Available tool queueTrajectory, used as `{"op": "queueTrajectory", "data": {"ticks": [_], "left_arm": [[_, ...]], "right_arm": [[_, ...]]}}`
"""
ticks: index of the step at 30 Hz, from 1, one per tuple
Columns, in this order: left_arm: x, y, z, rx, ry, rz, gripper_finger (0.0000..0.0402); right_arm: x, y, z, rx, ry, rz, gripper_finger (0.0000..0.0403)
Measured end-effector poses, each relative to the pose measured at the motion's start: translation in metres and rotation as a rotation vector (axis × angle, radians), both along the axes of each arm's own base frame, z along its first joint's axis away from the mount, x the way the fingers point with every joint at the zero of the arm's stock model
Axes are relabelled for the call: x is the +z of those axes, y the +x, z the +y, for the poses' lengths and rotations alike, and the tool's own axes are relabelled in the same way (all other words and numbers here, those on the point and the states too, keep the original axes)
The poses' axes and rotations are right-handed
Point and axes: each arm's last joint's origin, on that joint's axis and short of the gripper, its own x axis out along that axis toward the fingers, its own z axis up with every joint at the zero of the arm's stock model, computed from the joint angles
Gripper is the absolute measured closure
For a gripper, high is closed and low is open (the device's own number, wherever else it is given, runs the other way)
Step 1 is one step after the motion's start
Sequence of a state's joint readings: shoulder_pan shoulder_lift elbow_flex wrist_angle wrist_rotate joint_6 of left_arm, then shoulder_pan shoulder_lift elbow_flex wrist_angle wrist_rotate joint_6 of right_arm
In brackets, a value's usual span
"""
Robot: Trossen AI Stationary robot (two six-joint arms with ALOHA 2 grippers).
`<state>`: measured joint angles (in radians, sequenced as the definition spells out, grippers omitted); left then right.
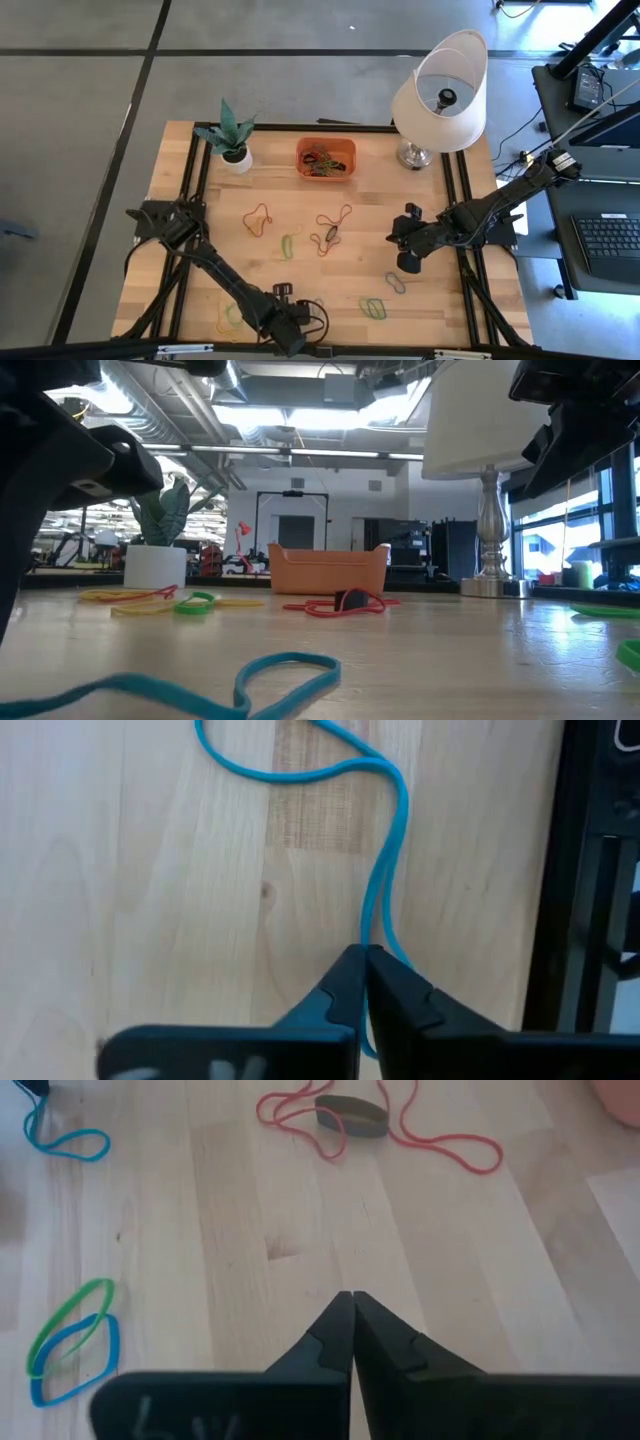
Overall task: Pick and place rubber bands into bin
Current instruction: Put the left blue rubber band into the orange bin
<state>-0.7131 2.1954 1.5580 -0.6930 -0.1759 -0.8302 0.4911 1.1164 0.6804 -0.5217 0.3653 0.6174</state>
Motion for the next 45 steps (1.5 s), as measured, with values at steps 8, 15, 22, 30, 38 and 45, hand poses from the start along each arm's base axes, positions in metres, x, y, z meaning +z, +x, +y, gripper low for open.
{"op": "queueTrajectory", "data": {"ticks": [8, 15, 22, 30, 38, 45], "left_arm": [[0.056, -0.008, 0.024, 0.070, 0.066, -0.074, 0.0400], [0.131, -0.025, 0.072, 0.096, 0.200, -0.180, 0.0400], [0.195, -0.031, 0.151, 0.093, 0.434, -0.303, 0.0400], [0.222, -0.023, 0.278, 0.058, 0.555, -0.207, 0.0400], [0.202, 0.000, 0.394, -0.034, 0.440, -0.254, 0.0400], [0.142, 0.030, 0.452, -0.150, 0.363, -0.249, 0.0400]], "right_arm": [[0.000, 0.000, 0.000, 0.016, -0.012, -0.004, 0.0389], [0.001, 0.003, -0.003, -0.005, -0.006, -0.013, 0.0389], [0.003, 0.009, -0.009, -0.046, 0.013, -0.055, 0.0389], [0.006, 0.016, -0.022, -0.194, 0.009, -0.124, 0.0389], [0.007, 0.021, -0.038, -0.382, 0.090, -0.155, 0.0389], [0.007, 0.023, -0.047, -0.541, 0.160, -0.194, 0.0389]]}}
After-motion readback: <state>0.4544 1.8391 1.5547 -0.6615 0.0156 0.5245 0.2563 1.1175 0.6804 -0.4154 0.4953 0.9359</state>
